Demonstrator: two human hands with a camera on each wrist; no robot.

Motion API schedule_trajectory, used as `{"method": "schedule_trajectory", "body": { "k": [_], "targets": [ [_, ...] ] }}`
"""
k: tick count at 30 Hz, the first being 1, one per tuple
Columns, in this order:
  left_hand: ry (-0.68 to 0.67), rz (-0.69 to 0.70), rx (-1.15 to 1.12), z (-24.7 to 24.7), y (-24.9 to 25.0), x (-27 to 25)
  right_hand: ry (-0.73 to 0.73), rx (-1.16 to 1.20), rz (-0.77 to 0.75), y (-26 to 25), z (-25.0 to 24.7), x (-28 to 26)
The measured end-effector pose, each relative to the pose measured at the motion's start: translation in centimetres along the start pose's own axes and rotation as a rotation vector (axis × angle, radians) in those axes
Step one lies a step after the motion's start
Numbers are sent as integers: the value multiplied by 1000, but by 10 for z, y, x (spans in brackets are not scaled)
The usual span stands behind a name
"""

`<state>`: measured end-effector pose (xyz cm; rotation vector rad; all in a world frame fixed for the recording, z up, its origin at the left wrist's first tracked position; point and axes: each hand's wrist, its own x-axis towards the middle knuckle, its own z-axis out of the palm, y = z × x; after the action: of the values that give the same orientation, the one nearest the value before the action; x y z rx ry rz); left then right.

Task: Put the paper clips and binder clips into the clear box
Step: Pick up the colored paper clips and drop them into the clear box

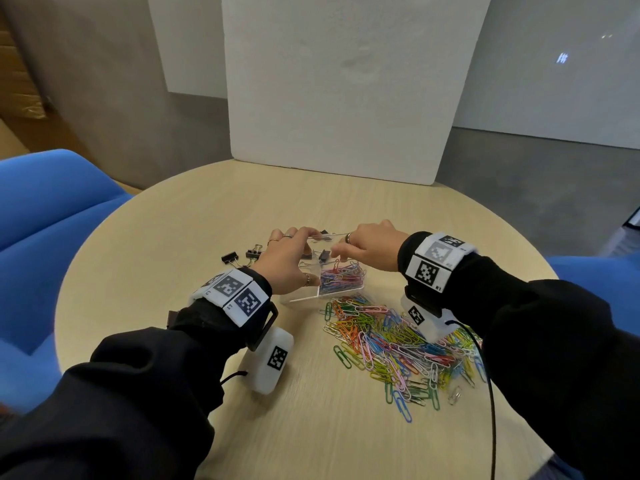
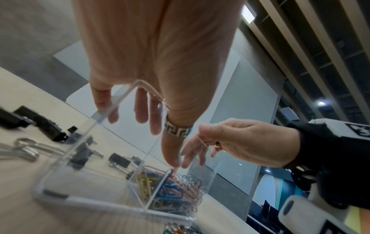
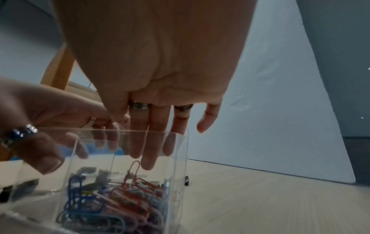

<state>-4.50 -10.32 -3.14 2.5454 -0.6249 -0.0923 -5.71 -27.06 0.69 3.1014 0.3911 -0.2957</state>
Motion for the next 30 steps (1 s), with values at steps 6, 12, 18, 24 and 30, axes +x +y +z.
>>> {"method": "schedule_trajectory", "body": {
  "k": [6, 12, 18, 24, 30],
  "targets": [
    [-8, -4, 9, 0, 0, 0, 110, -126, -43, -6, -7, 6],
    [-7, 5, 16, 0, -1, 0, 45, -289, -44, -15, -7, 20],
    [-7, 5, 7, 0, -2, 0, 47, 16, -62, -4, -6, 15],
    [-3, -3, 2, 0, -1, 0, 73, 403, -60, 5, 0, 13],
    [0, 0, -1, 1, -2, -1, 109, 518, -27, 3, 3, 15]
  ]
}}
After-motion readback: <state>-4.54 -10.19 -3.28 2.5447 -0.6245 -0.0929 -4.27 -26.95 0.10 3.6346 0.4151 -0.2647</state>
